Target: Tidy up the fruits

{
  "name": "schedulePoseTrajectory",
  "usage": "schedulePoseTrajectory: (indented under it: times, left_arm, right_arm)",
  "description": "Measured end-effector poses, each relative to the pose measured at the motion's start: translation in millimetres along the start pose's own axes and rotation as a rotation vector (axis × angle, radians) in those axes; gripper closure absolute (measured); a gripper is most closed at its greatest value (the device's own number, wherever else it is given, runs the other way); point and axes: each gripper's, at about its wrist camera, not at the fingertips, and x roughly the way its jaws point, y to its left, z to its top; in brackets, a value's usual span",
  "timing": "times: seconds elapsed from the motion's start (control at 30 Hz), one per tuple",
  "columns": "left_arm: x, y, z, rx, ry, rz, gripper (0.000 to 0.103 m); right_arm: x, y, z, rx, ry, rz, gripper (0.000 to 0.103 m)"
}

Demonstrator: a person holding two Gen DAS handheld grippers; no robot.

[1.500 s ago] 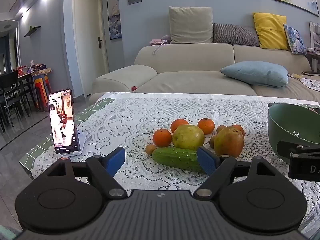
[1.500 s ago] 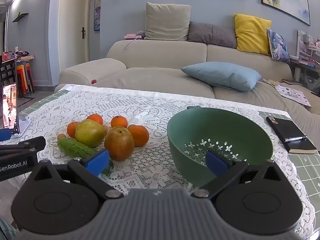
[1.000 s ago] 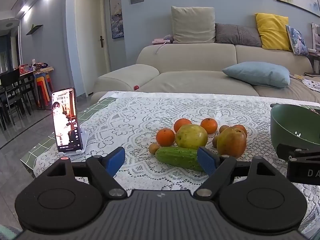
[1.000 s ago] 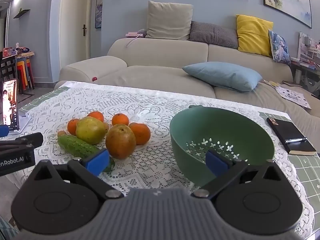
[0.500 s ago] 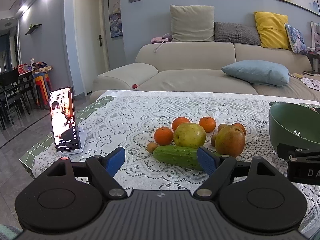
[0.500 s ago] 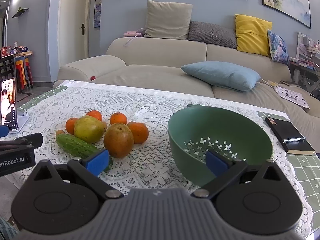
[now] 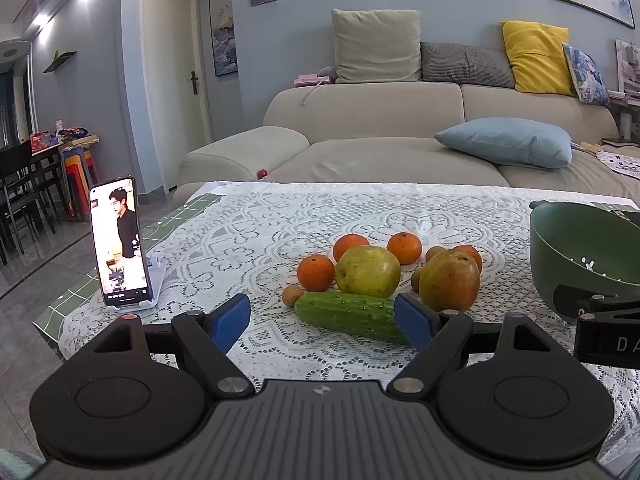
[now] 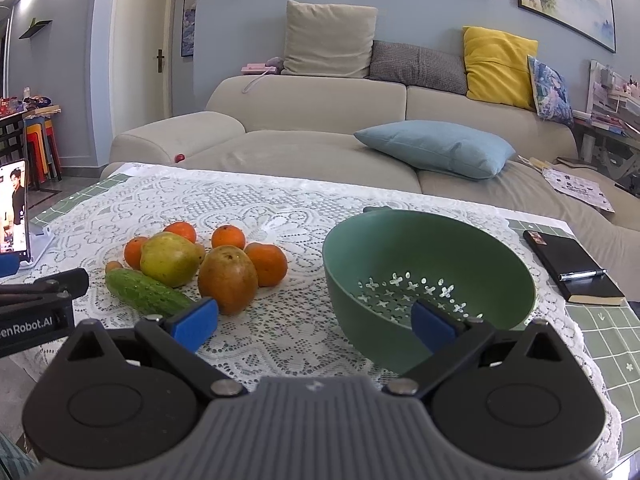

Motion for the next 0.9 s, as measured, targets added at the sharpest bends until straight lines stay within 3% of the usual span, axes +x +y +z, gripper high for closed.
schedulePoseTrajectory:
  times: [0.9]
  left_arm:
    - [-0.1,-0.8,0.8,0.001,-0.001,-0.001,0.007]
  right_arm:
    - [1.9,0.4,-0.7,-0.006,0.008,-0.012,0.004]
